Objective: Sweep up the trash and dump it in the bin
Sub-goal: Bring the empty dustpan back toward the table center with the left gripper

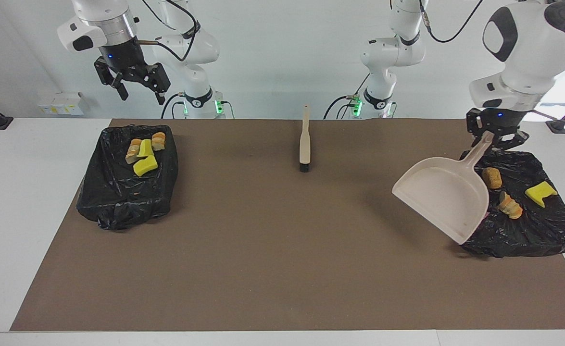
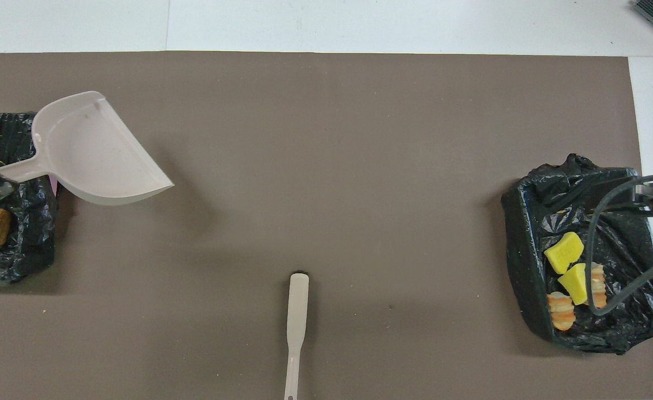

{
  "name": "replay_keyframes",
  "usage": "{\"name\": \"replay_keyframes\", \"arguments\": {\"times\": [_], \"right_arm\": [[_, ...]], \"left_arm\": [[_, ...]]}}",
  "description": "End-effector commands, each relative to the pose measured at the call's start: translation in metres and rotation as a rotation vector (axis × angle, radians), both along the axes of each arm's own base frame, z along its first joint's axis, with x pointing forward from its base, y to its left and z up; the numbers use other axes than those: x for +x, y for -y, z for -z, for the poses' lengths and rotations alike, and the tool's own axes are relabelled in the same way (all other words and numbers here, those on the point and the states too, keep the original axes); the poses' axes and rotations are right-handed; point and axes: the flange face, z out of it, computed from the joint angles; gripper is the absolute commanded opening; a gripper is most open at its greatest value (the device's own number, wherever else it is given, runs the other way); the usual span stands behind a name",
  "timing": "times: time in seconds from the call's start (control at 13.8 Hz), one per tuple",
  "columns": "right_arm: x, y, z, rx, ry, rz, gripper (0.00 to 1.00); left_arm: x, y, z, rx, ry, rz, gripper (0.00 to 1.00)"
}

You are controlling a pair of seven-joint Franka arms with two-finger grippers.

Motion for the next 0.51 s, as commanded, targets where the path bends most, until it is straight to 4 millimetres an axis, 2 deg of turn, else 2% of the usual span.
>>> {"name": "replay_keyframes", "arguments": {"times": [0.0, 0.36, 0.43], "right_arm": [[-0.003, 0.007, 0.005, 0.018, -0.01, -0.02, 1.0], [0.0, 0.005, 0.009, 0.02, -0.022, -0.048, 1.0], [0.0, 0.005, 0.009, 0.018, -0.022, -0.054, 1.0]], "left_arm": [[-0.015, 0.054, 0.013, -0.04, 0.029, -0.113, 0.0], [-0.034, 0.169, 0.041, -0.12, 0.053, -0.349, 0.0], [-0.035, 0.189, 0.057, -0.127, 0.051, -0.403, 0.0]]}}
